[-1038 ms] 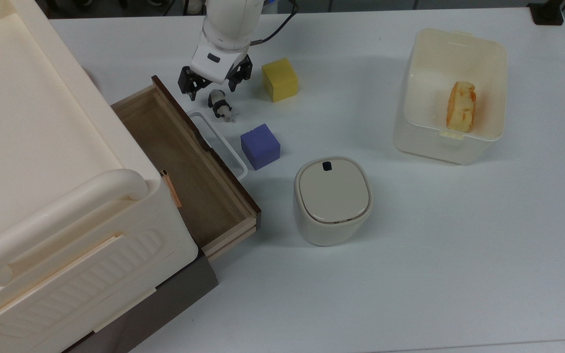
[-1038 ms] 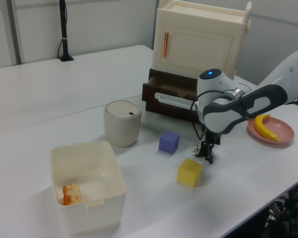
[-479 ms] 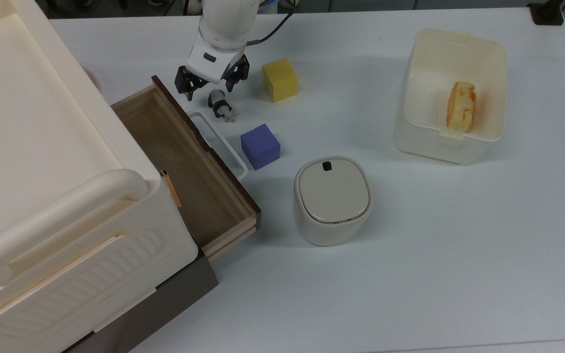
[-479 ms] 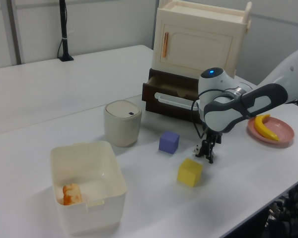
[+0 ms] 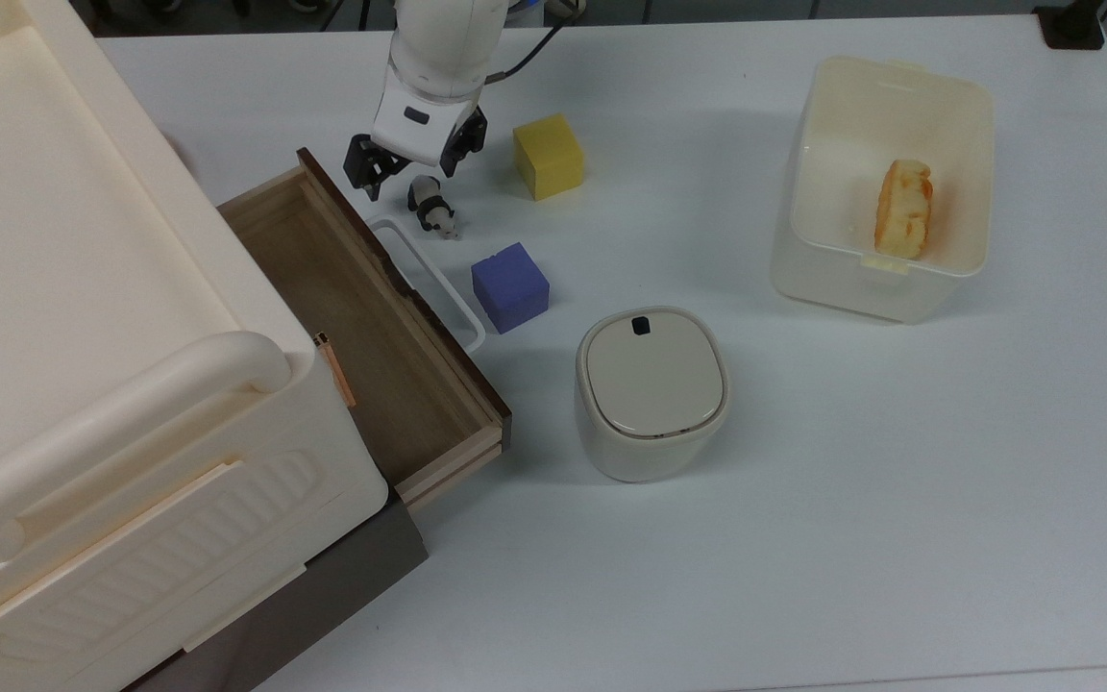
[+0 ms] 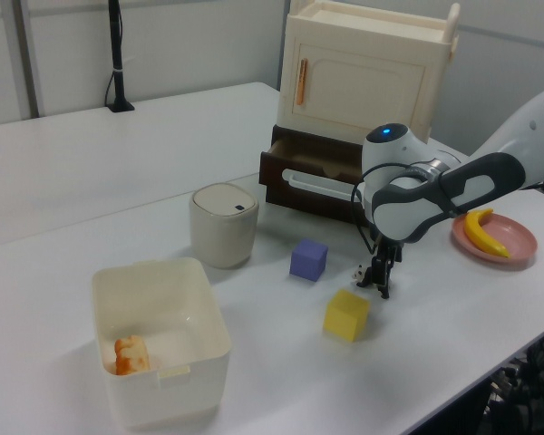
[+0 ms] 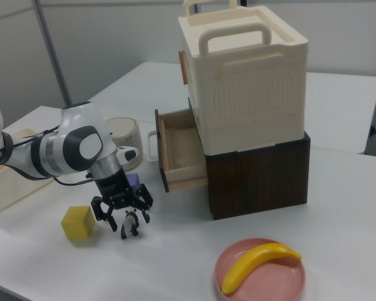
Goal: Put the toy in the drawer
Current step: 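Lower the gripper around the panda figurine and close on it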
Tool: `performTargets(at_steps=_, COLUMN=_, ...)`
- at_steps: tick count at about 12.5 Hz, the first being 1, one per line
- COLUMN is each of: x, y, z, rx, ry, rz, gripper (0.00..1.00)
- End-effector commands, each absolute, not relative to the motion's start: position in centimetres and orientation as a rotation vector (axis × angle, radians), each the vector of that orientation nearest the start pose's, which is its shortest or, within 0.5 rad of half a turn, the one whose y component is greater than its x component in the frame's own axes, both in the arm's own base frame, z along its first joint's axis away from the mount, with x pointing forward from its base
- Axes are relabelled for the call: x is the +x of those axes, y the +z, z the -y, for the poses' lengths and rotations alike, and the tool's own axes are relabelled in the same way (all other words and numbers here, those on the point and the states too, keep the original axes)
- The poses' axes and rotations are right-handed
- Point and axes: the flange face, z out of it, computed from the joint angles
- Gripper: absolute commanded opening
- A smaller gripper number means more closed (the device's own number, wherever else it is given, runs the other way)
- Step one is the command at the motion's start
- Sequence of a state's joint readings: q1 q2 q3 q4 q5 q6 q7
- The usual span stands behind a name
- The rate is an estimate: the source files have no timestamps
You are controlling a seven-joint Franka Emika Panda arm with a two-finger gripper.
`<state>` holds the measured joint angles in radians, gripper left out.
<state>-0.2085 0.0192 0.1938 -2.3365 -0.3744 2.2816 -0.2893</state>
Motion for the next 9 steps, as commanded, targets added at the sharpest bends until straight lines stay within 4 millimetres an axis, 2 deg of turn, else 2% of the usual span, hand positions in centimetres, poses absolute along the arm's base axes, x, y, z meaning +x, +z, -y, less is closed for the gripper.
performTargets(at_steps=1, x=50.0, y=32.5, z=1.3, rx=-3.266, ry=0.166, rz=0.945, gripper=1.0)
performTargets(at_steps=4, x=50.0, y=32.5, z=1.0, rx=-3.289, ry=0.148, rz=0.855, gripper=1.0)
performTargets(at_steps=6, x=50.7, y=32.7, z=0.9, rx=-3.306, ry=0.125, rz=0.791, gripper=1.0)
performTargets(at_steps=9, x=52.0, y=32.5, z=-0.3, rx=-3.319, ry=0.099, rz=0.72, gripper=1.0)
